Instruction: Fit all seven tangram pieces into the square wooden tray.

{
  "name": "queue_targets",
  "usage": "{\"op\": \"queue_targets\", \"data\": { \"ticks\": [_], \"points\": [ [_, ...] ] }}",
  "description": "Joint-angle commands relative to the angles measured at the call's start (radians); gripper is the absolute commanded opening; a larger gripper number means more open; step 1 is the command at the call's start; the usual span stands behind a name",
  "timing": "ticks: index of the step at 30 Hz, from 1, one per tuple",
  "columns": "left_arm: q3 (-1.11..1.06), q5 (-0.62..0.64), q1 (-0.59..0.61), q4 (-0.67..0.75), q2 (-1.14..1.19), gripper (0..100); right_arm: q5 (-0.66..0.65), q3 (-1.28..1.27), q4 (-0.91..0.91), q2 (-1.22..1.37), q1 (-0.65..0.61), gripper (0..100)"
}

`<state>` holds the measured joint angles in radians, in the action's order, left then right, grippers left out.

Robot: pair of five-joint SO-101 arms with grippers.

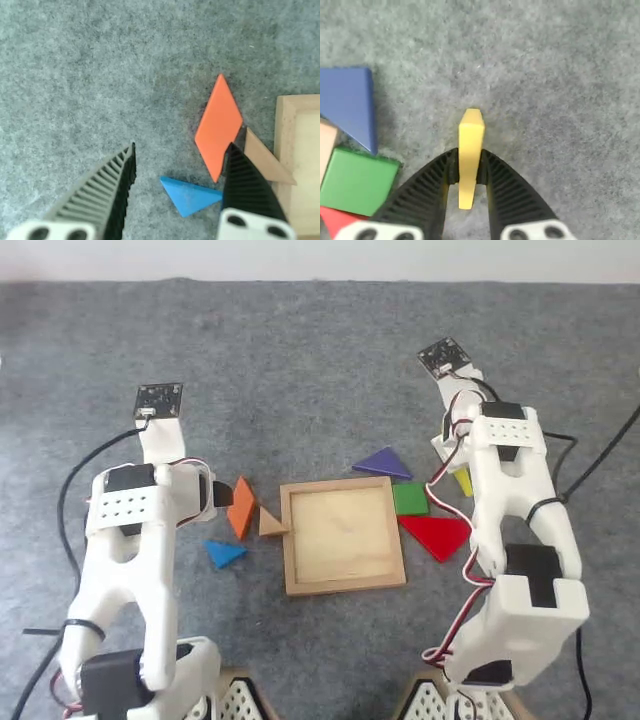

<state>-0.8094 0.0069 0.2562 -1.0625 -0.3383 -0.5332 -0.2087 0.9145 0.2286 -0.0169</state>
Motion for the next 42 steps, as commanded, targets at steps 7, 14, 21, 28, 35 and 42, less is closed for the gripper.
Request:
{"op": "queue_targets", "data": {
  "ticks": [7, 14, 21, 28, 35, 42],
  "points": [
    [0.042, 0.012, 0.008, 0.046, 0.002, 28, 0.087, 0.103, 0.213, -0.162, -0.105, 0.9],
    [0.085, 0.052, 0.184, 0.049, -0.006, 28, 0.158, 0.118, 0.389, -0.331, -0.28, 0.9],
    [0.099, 0.06, 0.238, 0.06, 0.0, 28, 0.164, 0.117, 0.475, -0.346, -0.578, 0.9],
    [0.154, 0.071, 0.411, 0.066, -0.003, 28, -0.003, 0.083, 0.467, -0.289, -0.757, 0.9],
    [0.153, 0.083, 0.422, 0.068, 0.0, 28, -0.341, 0.087, 0.478, -0.176, -0.779, 0.9],
    [0.153, 0.083, 0.405, 0.066, -0.002, 28, -0.532, 0.107, 0.501, -0.093, -0.713, 0.9]
  ]
}}
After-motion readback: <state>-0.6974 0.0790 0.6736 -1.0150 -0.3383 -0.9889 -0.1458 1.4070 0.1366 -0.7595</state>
